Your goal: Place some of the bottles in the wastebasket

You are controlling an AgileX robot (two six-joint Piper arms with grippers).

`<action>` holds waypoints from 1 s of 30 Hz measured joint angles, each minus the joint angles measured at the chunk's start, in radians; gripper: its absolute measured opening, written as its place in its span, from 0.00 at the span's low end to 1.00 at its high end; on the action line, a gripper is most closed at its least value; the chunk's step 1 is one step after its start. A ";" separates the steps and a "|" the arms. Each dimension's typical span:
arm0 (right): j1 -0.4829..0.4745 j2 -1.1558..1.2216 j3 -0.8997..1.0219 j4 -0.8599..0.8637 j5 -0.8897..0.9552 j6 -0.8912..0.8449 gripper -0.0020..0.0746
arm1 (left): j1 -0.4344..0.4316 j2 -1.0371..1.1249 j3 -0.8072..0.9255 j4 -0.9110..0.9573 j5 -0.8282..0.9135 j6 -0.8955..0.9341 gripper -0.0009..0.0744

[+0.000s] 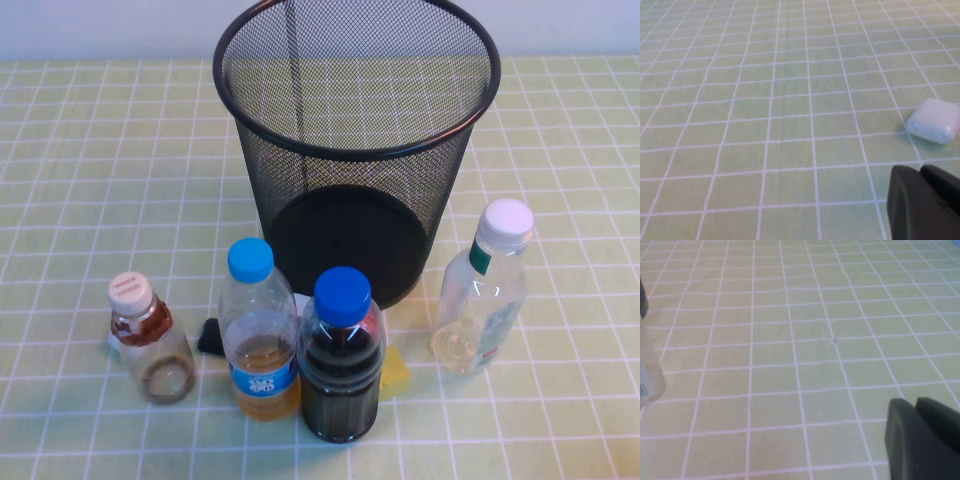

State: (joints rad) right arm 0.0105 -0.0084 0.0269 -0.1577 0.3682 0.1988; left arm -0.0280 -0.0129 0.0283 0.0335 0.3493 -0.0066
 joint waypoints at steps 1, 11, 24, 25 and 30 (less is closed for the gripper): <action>0.000 0.000 0.000 0.000 0.000 0.000 0.03 | 0.000 0.000 0.000 0.000 0.000 0.000 0.01; 0.000 0.000 0.001 0.029 -0.123 0.000 0.03 | 0.000 0.000 0.000 0.000 0.000 0.000 0.01; 0.000 0.000 0.001 -0.126 -0.126 0.000 0.03 | 0.000 0.000 0.000 0.000 0.000 0.000 0.01; 0.000 0.000 0.001 -0.128 -0.126 0.000 0.03 | 0.000 0.000 0.000 0.000 0.000 0.000 0.01; 0.000 0.000 0.001 -0.128 -0.183 0.000 0.03 | 0.000 0.000 0.000 0.000 0.000 0.000 0.01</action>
State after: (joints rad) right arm 0.0105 -0.0084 0.0283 -0.2854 0.1850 0.1988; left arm -0.0280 -0.0129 0.0283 0.0335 0.3493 -0.0066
